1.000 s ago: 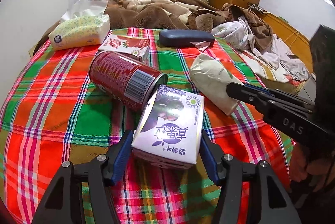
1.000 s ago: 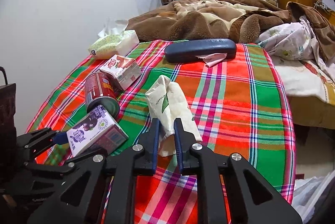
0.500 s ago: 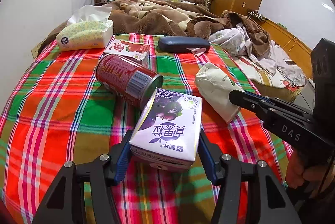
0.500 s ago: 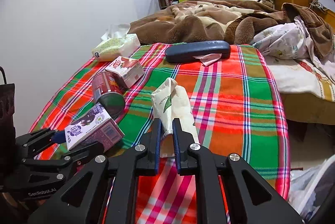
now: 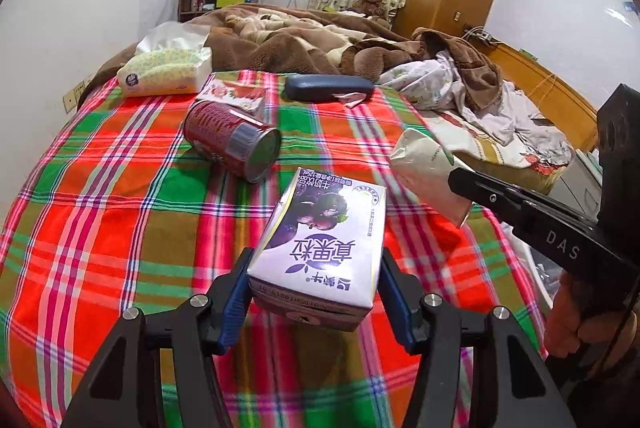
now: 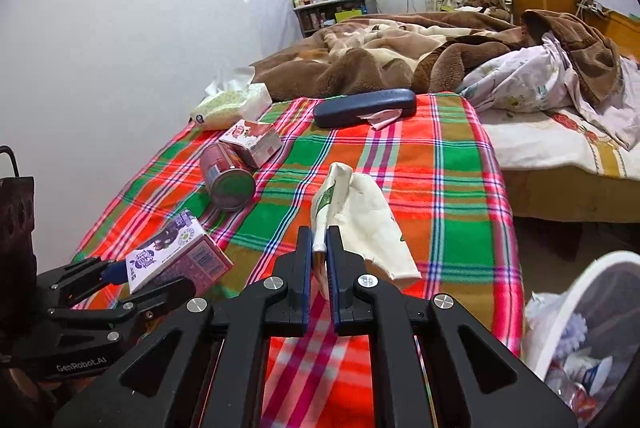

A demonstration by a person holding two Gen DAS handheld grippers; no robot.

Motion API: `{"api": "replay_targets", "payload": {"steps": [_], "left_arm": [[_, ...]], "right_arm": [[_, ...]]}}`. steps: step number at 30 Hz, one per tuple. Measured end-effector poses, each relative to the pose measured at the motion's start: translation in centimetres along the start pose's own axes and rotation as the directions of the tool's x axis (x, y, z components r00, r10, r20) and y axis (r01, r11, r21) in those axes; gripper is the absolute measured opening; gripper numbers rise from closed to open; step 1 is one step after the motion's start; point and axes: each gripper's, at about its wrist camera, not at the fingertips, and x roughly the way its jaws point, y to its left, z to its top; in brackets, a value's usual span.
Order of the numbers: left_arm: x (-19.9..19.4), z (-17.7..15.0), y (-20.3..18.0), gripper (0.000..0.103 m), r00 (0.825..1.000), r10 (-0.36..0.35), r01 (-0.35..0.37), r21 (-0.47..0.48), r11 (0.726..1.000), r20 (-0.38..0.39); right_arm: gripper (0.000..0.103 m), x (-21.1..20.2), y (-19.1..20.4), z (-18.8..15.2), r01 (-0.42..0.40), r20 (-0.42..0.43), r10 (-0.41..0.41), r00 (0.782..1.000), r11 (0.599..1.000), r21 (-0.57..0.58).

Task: Collect trash
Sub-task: 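Carry the milk carton and paper bag in both tools over the bin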

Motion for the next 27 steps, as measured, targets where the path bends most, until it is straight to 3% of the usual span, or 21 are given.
{"api": "replay_targets", "payload": {"steps": [13, 27], "left_arm": [[-3.9, -0.6, -6.2, 0.059, 0.998, -0.034, 0.028, 0.093, 0.995, 0.059], [-5.2, -1.1, -14.3, 0.059, 0.987, -0.135, 0.115, 0.204, 0.972, 0.088]], "right_arm": [[0.007, -6.5, -1.9, -1.2, 0.032, 0.113, -0.036, 0.993, 0.999, 0.039], [0.007, -12.4, -6.5, -3.7, 0.162, 0.185, -0.185, 0.965, 0.978, 0.136]]}}
